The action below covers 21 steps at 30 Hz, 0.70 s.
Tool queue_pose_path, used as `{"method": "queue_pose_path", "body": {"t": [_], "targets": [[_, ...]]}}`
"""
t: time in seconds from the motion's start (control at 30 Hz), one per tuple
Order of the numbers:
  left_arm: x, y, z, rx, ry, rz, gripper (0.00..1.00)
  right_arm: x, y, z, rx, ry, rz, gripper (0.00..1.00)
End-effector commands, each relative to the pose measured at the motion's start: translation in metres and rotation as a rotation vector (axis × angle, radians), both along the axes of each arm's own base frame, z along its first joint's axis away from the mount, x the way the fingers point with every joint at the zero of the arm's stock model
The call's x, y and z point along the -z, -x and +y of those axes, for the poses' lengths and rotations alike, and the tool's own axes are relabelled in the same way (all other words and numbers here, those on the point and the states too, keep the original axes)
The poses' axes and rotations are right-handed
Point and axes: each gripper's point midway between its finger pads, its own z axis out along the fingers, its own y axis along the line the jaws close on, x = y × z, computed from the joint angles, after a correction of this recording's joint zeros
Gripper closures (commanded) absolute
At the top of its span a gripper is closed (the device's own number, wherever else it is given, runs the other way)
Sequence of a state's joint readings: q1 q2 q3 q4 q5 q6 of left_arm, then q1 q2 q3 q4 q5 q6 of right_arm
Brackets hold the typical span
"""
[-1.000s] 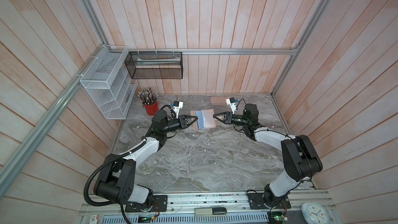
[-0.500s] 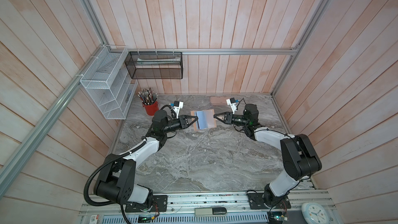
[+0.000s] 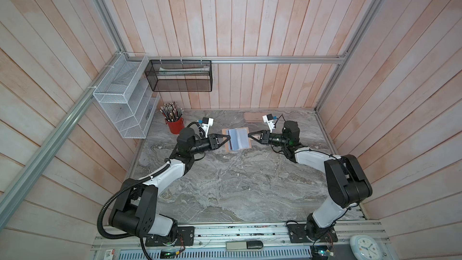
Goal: Take the credit cards out of the card holder
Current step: Open the card holder.
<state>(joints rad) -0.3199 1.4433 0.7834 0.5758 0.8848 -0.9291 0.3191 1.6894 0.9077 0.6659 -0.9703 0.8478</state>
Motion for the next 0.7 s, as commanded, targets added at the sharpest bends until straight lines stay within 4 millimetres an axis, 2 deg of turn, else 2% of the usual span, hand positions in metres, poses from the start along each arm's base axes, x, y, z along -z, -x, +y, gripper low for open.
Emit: {"method": "queue_pose_path", "body": {"t": [0.0,0.1,0.27,0.37,0.53,0.67], "targets": [[-0.023,0.008,-0.005,0.035,0.028,-0.077,0.79,0.002,-0.004,0.001,-0.002,-0.007,0.003,1.0],[-0.023,0.009,-0.005,0.035,0.027,-0.075,0.75,0.001,-0.004,0.001,-0.003,-0.016,0.002,1.0],[-0.02,0.008,-0.005,0.033,0.024,-0.069,0.75,-0.002,-0.004,0.001,-0.004,-0.025,0.001,1.0],[-0.016,0.006,-0.005,0.03,0.02,-0.059,0.82,-0.004,-0.003,0.001,-0.002,-0.025,-0.003,1.0],[-0.009,0.004,-0.005,0.02,0.013,-0.042,0.82,-0.01,0.001,0.0,-0.002,-0.022,-0.016,1.0],[0.0,0.001,-0.004,0.009,0.002,-0.021,0.87,-0.017,0.004,0.001,0.006,0.007,-0.04,1.0]]}}
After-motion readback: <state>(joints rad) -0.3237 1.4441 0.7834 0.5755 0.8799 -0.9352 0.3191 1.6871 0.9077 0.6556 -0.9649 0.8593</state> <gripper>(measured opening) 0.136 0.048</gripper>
